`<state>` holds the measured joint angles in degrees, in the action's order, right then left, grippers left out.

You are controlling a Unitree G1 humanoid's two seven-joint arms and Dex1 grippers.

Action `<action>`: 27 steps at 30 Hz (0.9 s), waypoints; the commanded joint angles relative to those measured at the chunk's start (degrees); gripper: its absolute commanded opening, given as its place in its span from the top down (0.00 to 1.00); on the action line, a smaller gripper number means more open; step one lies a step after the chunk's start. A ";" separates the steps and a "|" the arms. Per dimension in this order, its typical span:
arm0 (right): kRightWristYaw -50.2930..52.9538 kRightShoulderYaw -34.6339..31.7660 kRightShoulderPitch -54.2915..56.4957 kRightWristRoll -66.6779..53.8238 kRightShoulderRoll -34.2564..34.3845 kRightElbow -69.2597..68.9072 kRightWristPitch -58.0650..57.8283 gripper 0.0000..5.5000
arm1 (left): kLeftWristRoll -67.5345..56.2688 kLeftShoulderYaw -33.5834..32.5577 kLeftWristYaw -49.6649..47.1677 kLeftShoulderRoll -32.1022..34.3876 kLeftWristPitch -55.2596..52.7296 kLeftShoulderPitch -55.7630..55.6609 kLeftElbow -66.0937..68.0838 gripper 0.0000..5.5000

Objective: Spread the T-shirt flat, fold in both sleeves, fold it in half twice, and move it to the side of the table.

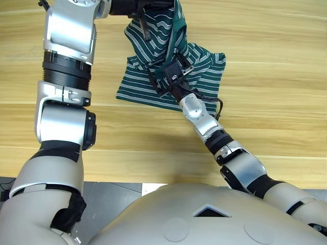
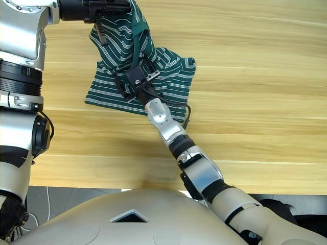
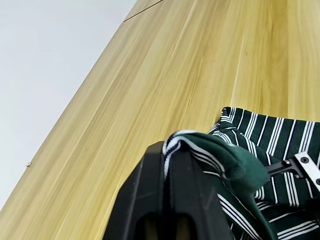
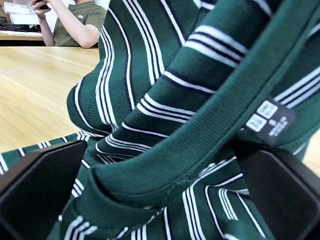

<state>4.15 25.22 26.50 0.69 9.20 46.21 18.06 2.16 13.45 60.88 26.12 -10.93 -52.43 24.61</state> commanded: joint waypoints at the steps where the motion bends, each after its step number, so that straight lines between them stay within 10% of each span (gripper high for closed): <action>1: 0.32 -3.26 -3.96 -4.76 15.17 2.98 -3.67 0.02 | 0.99 0.68 -0.16 0.36 1.23 -2.37 0.48 1.00; 17: -0.46 -0.32 -7.34 -6.48 14.24 -2.19 -6.15 0.53 | 1.72 0.41 -0.91 1.59 3.37 -2.15 2.88 1.00; 27: -5.16 -2.53 -13.34 -11.94 -2.18 -35.32 -23.30 0.85 | 0.89 -2.45 -1.51 5.89 4.51 0.20 3.90 1.00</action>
<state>-0.39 23.84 18.58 -10.00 5.07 16.74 -0.85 3.05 12.24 59.90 30.30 -6.97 -52.38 27.99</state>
